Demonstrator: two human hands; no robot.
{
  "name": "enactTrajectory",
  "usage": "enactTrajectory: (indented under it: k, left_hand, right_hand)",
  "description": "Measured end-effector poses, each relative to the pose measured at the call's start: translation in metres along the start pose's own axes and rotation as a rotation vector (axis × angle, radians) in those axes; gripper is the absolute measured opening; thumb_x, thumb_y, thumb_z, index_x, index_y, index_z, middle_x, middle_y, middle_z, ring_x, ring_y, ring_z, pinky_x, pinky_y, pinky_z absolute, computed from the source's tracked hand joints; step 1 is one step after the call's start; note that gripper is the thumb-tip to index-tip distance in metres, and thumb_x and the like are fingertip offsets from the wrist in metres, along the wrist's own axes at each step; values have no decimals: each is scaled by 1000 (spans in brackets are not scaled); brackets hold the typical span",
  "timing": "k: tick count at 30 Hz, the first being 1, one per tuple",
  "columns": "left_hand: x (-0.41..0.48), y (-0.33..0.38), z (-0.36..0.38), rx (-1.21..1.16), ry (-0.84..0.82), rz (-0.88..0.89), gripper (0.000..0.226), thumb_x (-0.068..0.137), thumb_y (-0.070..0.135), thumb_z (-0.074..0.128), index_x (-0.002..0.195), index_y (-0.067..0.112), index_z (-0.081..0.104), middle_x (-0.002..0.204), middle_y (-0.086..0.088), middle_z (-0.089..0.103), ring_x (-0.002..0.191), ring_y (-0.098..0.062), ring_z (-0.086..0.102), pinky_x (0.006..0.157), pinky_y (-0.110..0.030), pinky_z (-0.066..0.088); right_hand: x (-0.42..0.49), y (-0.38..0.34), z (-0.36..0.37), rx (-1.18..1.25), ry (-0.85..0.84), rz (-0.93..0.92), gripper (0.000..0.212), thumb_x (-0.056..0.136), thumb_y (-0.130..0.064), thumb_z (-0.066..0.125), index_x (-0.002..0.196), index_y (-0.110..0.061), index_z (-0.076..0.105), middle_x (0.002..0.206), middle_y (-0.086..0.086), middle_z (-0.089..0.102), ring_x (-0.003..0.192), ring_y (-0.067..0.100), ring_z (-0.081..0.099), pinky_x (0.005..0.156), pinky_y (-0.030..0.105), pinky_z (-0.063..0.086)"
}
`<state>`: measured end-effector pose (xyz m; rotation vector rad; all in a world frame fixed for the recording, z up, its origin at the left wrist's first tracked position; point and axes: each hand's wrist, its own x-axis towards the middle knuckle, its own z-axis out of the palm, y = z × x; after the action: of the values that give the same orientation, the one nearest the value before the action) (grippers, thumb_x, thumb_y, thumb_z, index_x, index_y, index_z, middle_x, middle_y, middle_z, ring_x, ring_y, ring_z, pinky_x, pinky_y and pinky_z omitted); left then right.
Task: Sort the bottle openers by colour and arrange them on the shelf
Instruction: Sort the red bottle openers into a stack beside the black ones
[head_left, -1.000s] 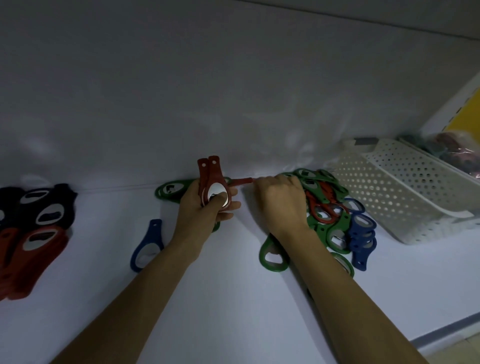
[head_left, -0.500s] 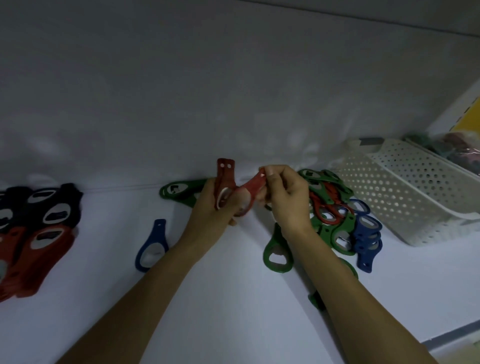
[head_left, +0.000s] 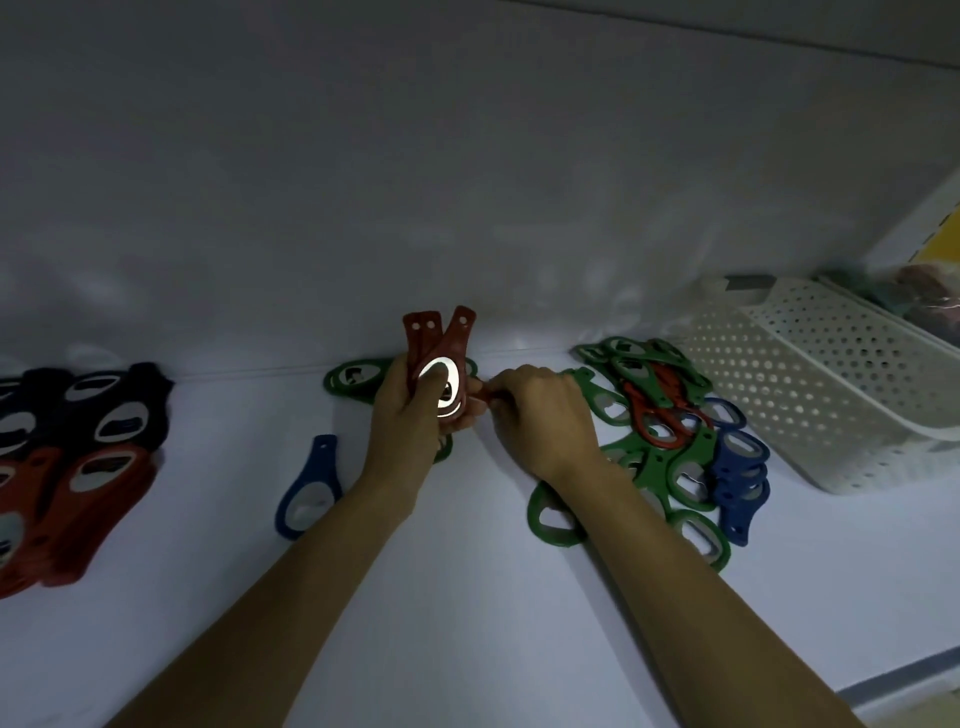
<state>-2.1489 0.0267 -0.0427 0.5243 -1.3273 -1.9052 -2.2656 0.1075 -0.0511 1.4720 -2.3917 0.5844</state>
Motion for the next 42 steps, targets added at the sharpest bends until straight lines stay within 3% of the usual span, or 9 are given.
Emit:
enactTrajectory:
  k: [5, 9, 12, 16, 22, 25, 29, 36, 42]
  left_hand:
    - [-3, 14, 7, -388, -61, -207, 26, 91, 8, 55, 116, 14, 58, 92, -5, 73, 76, -16, 71, 58, -23, 55]
    - [-10, 12, 9, -479, -108, -296, 39, 91, 4, 51, 130, 10, 50, 112, -15, 65, 84, -21, 70, 61, -25, 57]
    - [-11, 7, 14, -343, -108, -276, 43, 88, 10, 57, 130, 17, 51, 104, -8, 69, 81, -17, 71, 60, -27, 57]
    - [-18, 0, 24, -99, -193, -272, 57, 62, 47, 70, 116, 32, 56, 112, -2, 67, 87, -17, 70, 59, -29, 56]
    - [-19, -9, 19, -5, -257, -226, 34, 89, 12, 59, 111, 38, 53, 101, 6, 69, 82, -13, 71, 57, -24, 54]
    - [-18, -8, 17, 0, -306, -207, 43, 88, 6, 60, 122, 29, 52, 108, 3, 69, 86, -13, 71, 60, -21, 53]
    - [-19, -11, 18, 57, -291, -130, 40, 81, 0, 67, 107, 30, 58, 90, 8, 73, 79, -14, 71, 59, -20, 53]
    - [-16, -14, 17, 28, -290, -153, 37, 86, 4, 61, 114, 28, 56, 98, 5, 72, 82, -13, 71, 63, -21, 55]
    - [-13, -16, 16, -25, -283, -176, 24, 91, 9, 56, 106, 28, 60, 88, 6, 74, 77, -10, 70, 60, -20, 54]
  right_hand:
    - [-5, 2, -22, 709, 503, 356, 19, 97, -7, 46, 103, -14, 63, 92, 3, 65, 79, 15, 60, 71, 25, 50]
    - [-3, 6, -38, 1281, 607, 815, 14, 98, -13, 49, 98, -22, 60, 80, -2, 59, 68, 9, 56, 59, 17, 50]
    - [-4, 11, -45, 1496, 527, 749, 11, 97, -10, 50, 105, -14, 57, 60, -1, 51, 46, 6, 46, 46, 20, 43]
    - [-6, -6, -41, 1295, 393, 541, 13, 90, -3, 60, 97, -14, 58, 58, -3, 60, 47, 8, 54, 46, 22, 46]
    - [-8, -11, -42, 1117, 316, 491, 18, 83, -10, 71, 96, -11, 59, 85, -7, 65, 72, 13, 64, 59, 24, 54]
    - [-13, 18, -53, 495, 211, 463, 21, 89, -29, 64, 102, -13, 61, 95, 0, 66, 84, 14, 63, 73, 33, 53]
    - [-32, 58, -64, -235, -28, 607, 34, 89, -32, 58, 111, -6, 55, 112, 16, 61, 103, 36, 56, 82, 42, 46]
    - [-36, 52, -54, -183, 112, 487, 23, 84, 1, 51, 104, -3, 62, 96, 18, 66, 85, 35, 59, 60, 32, 36]
    - [-42, 61, -49, -195, 13, 604, 38, 86, -38, 62, 108, -7, 59, 102, 14, 66, 94, 34, 60, 73, 37, 46]
